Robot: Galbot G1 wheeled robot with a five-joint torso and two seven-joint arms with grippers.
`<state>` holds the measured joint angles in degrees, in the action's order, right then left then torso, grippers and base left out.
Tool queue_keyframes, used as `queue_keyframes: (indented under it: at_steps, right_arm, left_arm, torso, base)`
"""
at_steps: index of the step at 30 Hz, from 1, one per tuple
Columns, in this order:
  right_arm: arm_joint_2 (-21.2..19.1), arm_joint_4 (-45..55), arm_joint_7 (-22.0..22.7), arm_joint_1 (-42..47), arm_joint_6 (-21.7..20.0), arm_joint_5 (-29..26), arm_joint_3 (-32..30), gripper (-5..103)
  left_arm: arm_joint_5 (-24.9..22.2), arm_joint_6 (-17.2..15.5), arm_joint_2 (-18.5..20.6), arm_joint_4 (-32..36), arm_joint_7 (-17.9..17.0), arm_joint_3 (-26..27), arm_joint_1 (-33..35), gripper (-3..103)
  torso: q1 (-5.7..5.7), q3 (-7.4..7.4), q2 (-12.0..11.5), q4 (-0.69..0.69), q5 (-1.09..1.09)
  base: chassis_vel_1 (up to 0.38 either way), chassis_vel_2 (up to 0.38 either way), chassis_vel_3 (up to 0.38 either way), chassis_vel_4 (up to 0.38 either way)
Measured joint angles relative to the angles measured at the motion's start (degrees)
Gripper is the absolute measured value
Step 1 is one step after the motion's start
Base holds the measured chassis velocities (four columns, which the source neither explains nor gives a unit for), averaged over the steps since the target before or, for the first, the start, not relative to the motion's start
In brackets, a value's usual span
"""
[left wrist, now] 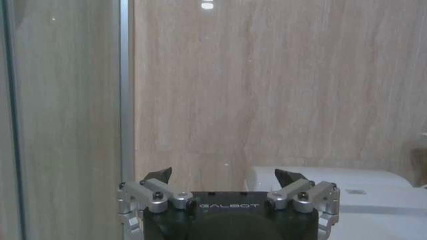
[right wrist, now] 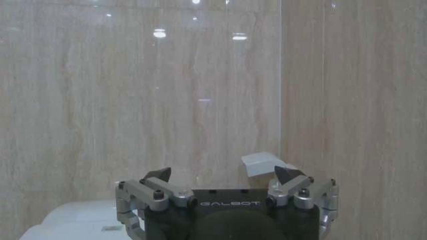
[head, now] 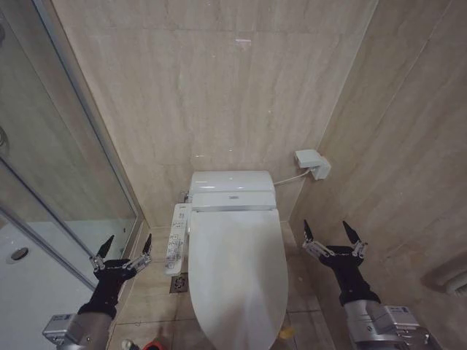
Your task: Open the toilet lid, clean the toilet bowl with a toilet brush, close the toilet lid, and flush.
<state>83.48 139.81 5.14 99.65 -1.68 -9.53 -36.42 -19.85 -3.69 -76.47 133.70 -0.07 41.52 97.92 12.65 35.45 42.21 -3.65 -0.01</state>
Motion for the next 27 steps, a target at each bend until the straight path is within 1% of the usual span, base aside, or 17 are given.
queue_keyframes:
  at_steps: [1, 4, 6, 8, 9, 13, 14, 16, 17, 18, 20, 22, 23, 24, 25, 26, 27]
  right_arm:
    - [0.0, 0.0, 0.0, 0.0, 0.0, 0.0, 0.0, 100]
    - [0.0, 0.0, 0.0, 0.0, 0.0, 0.0, 0.0, 100]
    - [0.0, 0.0, 0.0, 0.0, 0.0, 0.0, 0.0, 100]
    - [0.0, 0.0, 0.0, 0.0, 0.0, 0.0, 0.0, 100]
    - [0.0, 0.0, 0.0, 0.0, 0.0, 0.0, 0.0, 100]
    - [0.0, 0.0, -0.01, 0.0, 0.0, 0.0, 0.0, 100]
    - [0.0, 0.0, -0.01, 0.0, 0.0, 0.0, 0.0, 100]
    - [0.0, 0.0, 0.0, 0.0, 0.0, 0.0, 0.0, 100]
    - [0.0, 0.0, 0.0, 0.0, 0.0, 0.0, 0.0, 100]
    - [0.0, 0.0, 0.0, 0.0, 0.0, 0.0, 0.0, 100]
    - [0.0, 0.0, 0.0, 0.0, 0.0, 0.0, 0.0, 100]
    - [0.0, 0.0, 0.0, 0.0, 0.0, 0.0, 0.0, 100]
    - [0.0, 0.0, 0.0, 0.0, 0.0, 0.0, 0.0, 100]
    - [0.0, 0.0, -0.01, 0.0, 0.0, 0.0, 0.0, 100]
    - [0.0, 0.0, 0.0, 0.0, 0.0, 0.0, 0.0, 100]
    - [0.0, 0.0, 0.0, -0.01, 0.0, 0.0, -0.01, 100]
    - [0.0, 0.0, 0.0, -0.01, 0.0, 0.0, -0.01, 100]
  left_arm:
    - [0.0, 0.0, 0.0, 0.0, 0.0, 0.0, 0.0, 100]
    - [-1.8, 0.31, 1.49, -3.12, 1.0, 0.34, -2.08, 100]
    - [-2.06, 0.35, 1.9, -4.17, 1.13, 0.42, -2.88, 100]
    - [-3.33, 0.64, 3.4, -8.11, 1.29, 0.6, -5.77, 100]
    - [-3.33, 0.64, 3.4, -8.11, 1.29, 0.6, -5.77, 100]
    - [-6.04, 0.91, 6.27, -13.72, 2.0, 0.49, -10.97, 100]
    - [-6.04, 0.91, 6.27, -13.72, 2.0, 0.49, -10.97, 100]
    - [-7.04, 0.95, 7.6, -15.99, 2.53, 0.12, -13.43, 100]
    - [-7.5, 1.04, 8.48, -17.3, 2.94, -0.14, -14.88, 103]
    - [-7.5, 1.04, 8.48, -17.3, 2.94, -0.14, -14.88, 103]
    - [-8.52, 1.77, 10.43, -20.3, 3.8, -0.83, -17.75, 103]
    - [-9.58, 3.05, 12.25, -23.42, 4.03, -1.61, -20.27, 103]
    - [-9.58, 3.05, 12.25, -23.42, 4.03, -1.61, -20.27, 103]
    - [-10.13, 3.56, 13.54, -25.52, 4.16, -2.11, -21.77, 103]
    - [-10.37, 3.75, 14.45, -27.1, 4.27, -2.5, -22.82, 98]
    - [-10.58, 3.87, 15.77, -29.45, 4.77, -3.15, -24.37, 98]
    - [-10.58, 3.87, 15.77, -29.45, 4.77, -3.15, -24.37, 98]
  torso:
    - [0.0, 0.0, 0.0, 0.0, 0.0]
    - [0.0, 0.0, 0.0, 0.0, 0.0]
    - [0.0, -0.01, 0.0, 0.0, 0.0]
    - [0.0, 0.0, 0.0, -0.01, 0.0]
    - [0.0, 0.0, 0.0, -0.01, 0.0]
    - [0.0, 0.0, 0.0, -0.01, -0.01]
    - [0.0, 0.0, 0.0, -0.01, -0.01]
    - [0.0, 0.0, 0.0, -0.01, 0.0]
    - [0.0, 0.0, 0.0, -0.02, -0.01]
    - [0.0, 0.0, 0.0, -0.02, -0.01]
    - [0.0, 0.0, 0.0, -0.01, 0.01]
    - [0.0, 0.0, 0.0, -0.01, -0.01]
    - [0.0, 0.0, 0.0, -0.01, -0.01]
    - [0.0, 0.0, 0.0, -0.02, 0.0]
    - [0.0, 0.0, 0.0, -0.01, 0.01]
    - [0.0, 0.0, 0.0, -0.01, -0.01]
    - [0.0, 0.0, 0.0, -0.01, -0.01]
  base:
    - [0.0, 0.0, 0.0, 0.0]
    - [0.0, 0.0, 0.0, 0.0]
    - [0.0, 0.0, 0.0, 0.0]
    - [0.0, 0.0, 0.0, 0.0]
    - [0.0, 0.0, 0.0, 0.0]
    - [0.0, 0.0, 0.0, 0.0]
    - [0.0, 0.0, 0.0, 0.0]
    - [0.0, 0.0, 0.0, 0.0]
    - [0.0, 0.0, 0.0, 0.0]
    - [0.0, 0.0, 0.0, 0.0]
    - [0.0, 0.0, 0.0, 0.0]
    - [0.0, 0.0, 0.0, 0.0]
    - [0.0, 0.0, 0.0, 0.0]
    - [0.0, 0.0, 0.0, 0.0]
    - [0.0, 0.0, 0.0, 0.0]
    - [0.0, 0.0, 0.0, 0.0]
    - [0.0, 0.0, 0.0, 0.0]
